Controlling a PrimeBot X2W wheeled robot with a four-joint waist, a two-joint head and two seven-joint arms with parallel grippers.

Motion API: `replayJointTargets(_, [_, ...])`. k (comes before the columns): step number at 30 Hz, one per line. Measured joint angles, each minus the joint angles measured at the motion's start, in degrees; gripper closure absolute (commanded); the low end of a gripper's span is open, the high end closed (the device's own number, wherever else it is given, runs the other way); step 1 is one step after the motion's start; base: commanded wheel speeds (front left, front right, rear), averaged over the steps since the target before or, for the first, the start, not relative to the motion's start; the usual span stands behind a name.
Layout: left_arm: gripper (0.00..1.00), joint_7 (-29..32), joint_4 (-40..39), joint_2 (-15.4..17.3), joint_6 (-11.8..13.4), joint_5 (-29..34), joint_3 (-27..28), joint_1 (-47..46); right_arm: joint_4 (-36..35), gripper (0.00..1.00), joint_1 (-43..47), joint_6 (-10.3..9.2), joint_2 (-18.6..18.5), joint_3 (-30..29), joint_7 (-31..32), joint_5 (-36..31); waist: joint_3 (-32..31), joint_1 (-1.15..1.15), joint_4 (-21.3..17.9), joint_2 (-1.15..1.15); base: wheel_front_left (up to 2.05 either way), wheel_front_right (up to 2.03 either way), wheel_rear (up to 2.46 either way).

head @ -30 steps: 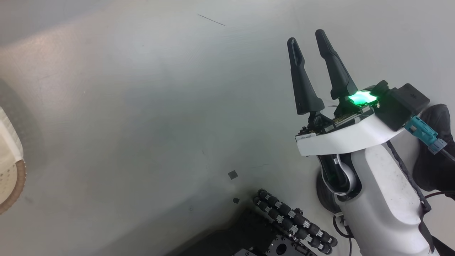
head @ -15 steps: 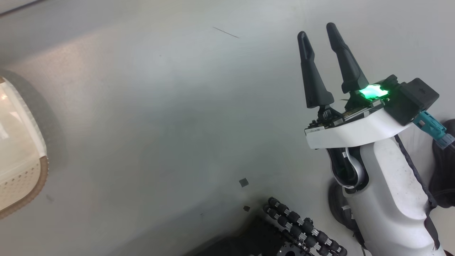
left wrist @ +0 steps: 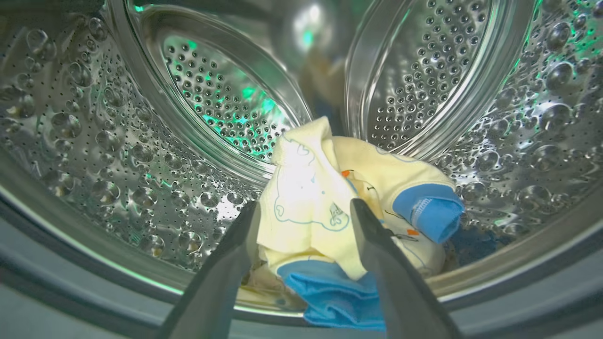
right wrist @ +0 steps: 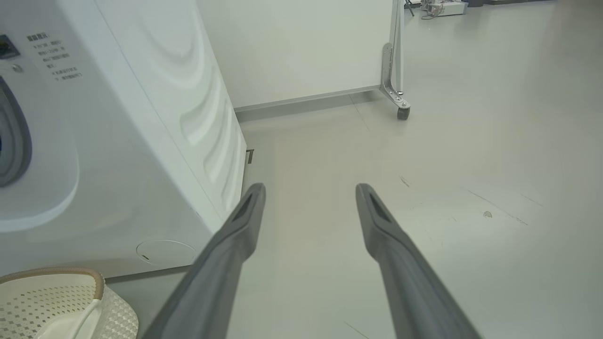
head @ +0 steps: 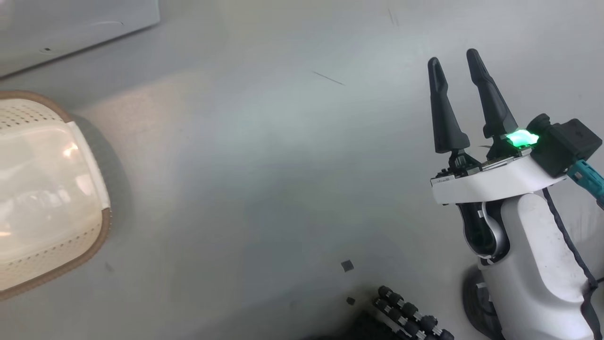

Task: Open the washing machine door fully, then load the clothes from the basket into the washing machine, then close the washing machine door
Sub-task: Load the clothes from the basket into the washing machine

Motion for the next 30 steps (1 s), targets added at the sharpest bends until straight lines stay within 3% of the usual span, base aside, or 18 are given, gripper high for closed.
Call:
replayJointTargets(14, [0.00, -12.92, -0.80, -8.58, -1.58, -4.01, 1.26, 16.52, 0.46, 0.00, 4.91, 0.00, -1.81, -2.89, 0.00, -2.22, -8.02, 0.00, 5.52, 0.00, 0.00, 0.00, 0.00])
replayJointTargets(30, [0.00, -14.05, -10.50, -20.92, -1.55, -3.07, -2.72, 38.90, 1.69, 0.00, 11.24, 0.00, -3.11, -4.28, 0.00, -4.05, -17.95, 0.00, 11.22, 0.00, 0.00, 0.00, 0.00])
